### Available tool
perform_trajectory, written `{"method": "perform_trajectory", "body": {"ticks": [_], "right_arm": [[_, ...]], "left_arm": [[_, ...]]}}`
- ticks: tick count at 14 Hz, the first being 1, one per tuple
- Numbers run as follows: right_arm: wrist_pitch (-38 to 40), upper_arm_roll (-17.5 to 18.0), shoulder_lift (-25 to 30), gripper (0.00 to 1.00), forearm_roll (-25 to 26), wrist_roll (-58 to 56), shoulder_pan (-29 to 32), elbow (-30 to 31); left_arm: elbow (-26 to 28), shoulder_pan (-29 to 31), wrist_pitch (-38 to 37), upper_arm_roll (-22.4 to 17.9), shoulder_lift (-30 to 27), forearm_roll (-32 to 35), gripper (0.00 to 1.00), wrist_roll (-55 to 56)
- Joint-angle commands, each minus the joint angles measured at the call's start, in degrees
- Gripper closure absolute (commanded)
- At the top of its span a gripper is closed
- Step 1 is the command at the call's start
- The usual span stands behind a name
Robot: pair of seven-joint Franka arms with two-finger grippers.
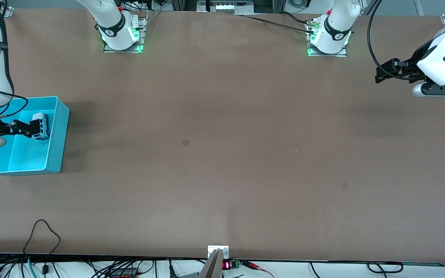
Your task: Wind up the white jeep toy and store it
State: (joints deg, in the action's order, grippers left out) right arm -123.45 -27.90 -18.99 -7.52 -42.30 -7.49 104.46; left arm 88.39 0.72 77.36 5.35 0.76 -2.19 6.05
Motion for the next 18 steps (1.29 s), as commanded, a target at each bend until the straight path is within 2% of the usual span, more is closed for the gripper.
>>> {"method": "perform_trajectory", "body": {"ticks": [1, 3, 6, 7, 9, 14, 18], "right_arm": [[4.87, 0.21, 3.60, 0.00, -0.31, 1.70, -1.48, -1.28], [6.55, 3.45, 6.76, 0.00, 1.01, 2.66, 0.09, -1.81], [10.75, 14.06, 12.29, 0.00, 6.62, 11.23, 6.41, -1.90], [12.95, 16.62, 14.14, 0.00, 7.33, 15.63, 7.65, -1.90], [17.08, 18.92, 16.69, 0.00, 7.34, 22.32, 7.75, -1.90], [21.49, 25.42, 21.00, 0.00, 7.43, 33.05, 7.75, -1.90], [24.22, 28.86, 24.52, 0.00, 7.34, 38.42, 7.93, -1.90]], "left_arm": [[-1.73, 0.25, -1.60, 0.10, 0.73, -0.79, 0.00, -0.51], [-1.74, 0.16, -1.59, 0.10, 0.73, -0.79, 0.00, -0.51], [-1.73, 0.16, -1.59, 0.10, 0.73, -0.79, 0.00, -0.51], [-1.73, 0.16, -1.59, 0.02, 0.73, -0.71, 0.00, -0.51], [-1.73, 0.16, -1.86, 0.10, 0.73, -0.71, 0.00, -0.51], [-1.74, 0.16, -1.77, -0.07, 0.65, -0.79, 0.00, -0.60], [-1.47, 0.16, 0.77, 0.10, 0.21, -0.71, 0.00, -0.86]]}}
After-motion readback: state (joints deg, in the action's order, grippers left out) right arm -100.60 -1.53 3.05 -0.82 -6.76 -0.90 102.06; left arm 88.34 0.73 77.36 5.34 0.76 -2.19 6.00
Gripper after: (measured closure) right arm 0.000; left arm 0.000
